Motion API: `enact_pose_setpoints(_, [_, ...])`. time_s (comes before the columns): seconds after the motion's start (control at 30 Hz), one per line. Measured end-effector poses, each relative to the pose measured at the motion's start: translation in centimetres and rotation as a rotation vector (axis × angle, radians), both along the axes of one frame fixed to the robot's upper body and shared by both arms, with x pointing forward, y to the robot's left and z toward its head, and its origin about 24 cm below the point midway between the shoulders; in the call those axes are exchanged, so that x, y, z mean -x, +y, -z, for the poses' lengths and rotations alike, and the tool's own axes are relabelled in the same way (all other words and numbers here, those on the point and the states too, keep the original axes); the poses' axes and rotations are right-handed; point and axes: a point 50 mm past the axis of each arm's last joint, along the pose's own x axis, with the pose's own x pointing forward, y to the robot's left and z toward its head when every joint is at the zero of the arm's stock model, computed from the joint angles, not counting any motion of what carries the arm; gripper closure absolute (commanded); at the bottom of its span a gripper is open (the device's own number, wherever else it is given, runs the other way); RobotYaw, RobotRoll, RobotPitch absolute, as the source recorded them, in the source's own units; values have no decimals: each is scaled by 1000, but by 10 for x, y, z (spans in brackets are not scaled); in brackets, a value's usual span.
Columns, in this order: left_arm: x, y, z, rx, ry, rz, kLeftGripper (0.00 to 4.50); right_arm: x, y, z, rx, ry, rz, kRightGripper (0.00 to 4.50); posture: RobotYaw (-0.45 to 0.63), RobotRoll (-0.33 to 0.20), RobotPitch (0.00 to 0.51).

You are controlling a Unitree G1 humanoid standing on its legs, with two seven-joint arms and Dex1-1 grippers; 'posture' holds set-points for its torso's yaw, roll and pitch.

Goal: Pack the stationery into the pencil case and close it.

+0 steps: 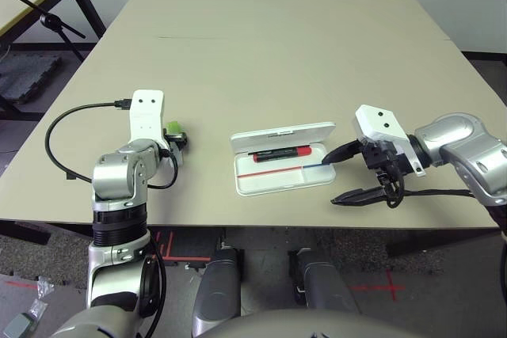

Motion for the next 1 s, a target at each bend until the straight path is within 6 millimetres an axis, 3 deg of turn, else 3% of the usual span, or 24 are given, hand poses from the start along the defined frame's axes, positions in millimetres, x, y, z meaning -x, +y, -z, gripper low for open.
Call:
enact_pose_setpoints(0.1, [1, 2, -1, 1, 7, 14, 3296, -1, 0, 1, 0, -1, 4, 0, 101, 0, 125])
enact_pose_setpoints(0.13, [1, 5, -2, -4, 10, 19, 3403, -1, -1, 2, 4, -1, 5, 0, 101, 0, 125])
enact_pose_setpoints(0.33, [4, 24, -14, -1, -1, 92, 3399, -2, 2, 5, 6, 0, -3, 0, 103, 0, 137])
enact_pose_setpoints(0.43, [16, 33, -19, -18, -6, 271, 3399, -2, 2, 6, 6, 4, -16, 0, 108, 0, 132])
enact_pose_setpoints(0.63, [55, 31, -20, -59, 57, 735, 3399, -6, -2, 8, 17, -1, -9, 0, 115, 0, 129])
enact_pose_setpoints(0.8, [72, 9, -21, -46, 22, 1043, 3399, -9, -2, 9, 6, -5, -2, 0, 116, 0, 129])
enact_pose_setpoints(1.0, [77, -39, -31, -24, -102, 1303, 3399, -12, 0, 4, 5, -25, -2, 0, 110, 0, 126])
